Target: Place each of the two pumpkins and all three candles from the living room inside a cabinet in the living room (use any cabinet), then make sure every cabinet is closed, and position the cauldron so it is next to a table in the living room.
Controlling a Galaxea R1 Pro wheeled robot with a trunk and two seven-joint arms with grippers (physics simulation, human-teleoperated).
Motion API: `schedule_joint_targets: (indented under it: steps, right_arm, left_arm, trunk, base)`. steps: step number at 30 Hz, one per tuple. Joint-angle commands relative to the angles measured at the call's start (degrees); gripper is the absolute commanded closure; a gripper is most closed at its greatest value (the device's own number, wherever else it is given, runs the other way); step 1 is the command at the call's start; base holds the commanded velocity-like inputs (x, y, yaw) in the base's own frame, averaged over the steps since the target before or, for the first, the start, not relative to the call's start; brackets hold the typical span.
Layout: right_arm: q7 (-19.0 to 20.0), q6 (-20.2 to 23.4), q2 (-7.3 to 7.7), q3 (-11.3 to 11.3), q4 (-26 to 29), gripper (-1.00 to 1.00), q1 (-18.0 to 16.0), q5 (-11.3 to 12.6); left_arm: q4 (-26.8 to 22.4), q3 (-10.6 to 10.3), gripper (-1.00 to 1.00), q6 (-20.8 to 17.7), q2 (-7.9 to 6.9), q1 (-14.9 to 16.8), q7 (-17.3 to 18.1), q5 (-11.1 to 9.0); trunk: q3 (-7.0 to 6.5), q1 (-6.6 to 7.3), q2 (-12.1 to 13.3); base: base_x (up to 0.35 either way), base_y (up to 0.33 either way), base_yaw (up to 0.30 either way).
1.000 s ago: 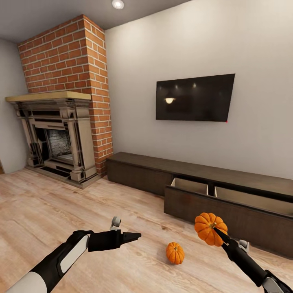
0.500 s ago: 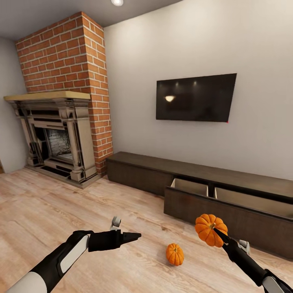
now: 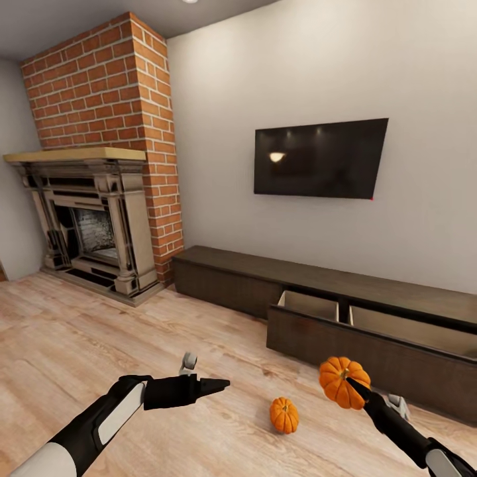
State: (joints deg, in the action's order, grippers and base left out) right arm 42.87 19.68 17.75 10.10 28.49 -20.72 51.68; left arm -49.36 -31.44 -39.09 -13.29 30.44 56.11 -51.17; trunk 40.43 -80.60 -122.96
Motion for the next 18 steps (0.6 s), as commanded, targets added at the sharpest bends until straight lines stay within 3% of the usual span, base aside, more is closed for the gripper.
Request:
schedule_joint_targets:
  steps: [1,10,18]
  right_arm:
    - [-1.44,0.45,-0.04,-0.09,0.26,1.00,-0.03,0.50]
    - [-6.09,0.84,-0.02,-0.42,3.05,1.00,-0.03,0.52]
    - [-6.62,1.07,0.21,-0.43,3.23,1.00,-0.03,0.60]
  left_arm:
    - [0.01,-0.20,-1.00,-0.40,-0.06,0.06,-0.08,-0.28]
    - [0.05,0.05,-1.00,-0.45,-0.04,0.06,-0.12,1.25]
    - [0.75,-0.06,-1.00,-0.49,0.01,0.11,-0.19,1.33]
  trunk:
    - [-0.04,0.24,0.38]
    - [-0.89,2.21,3.99]
    - [-1.63,3.97,7.20]
  base:
    - [0.000,0.000,0.000]
    - [0.000,0.000,0.000]
    - [0.000,0.000,0.000]
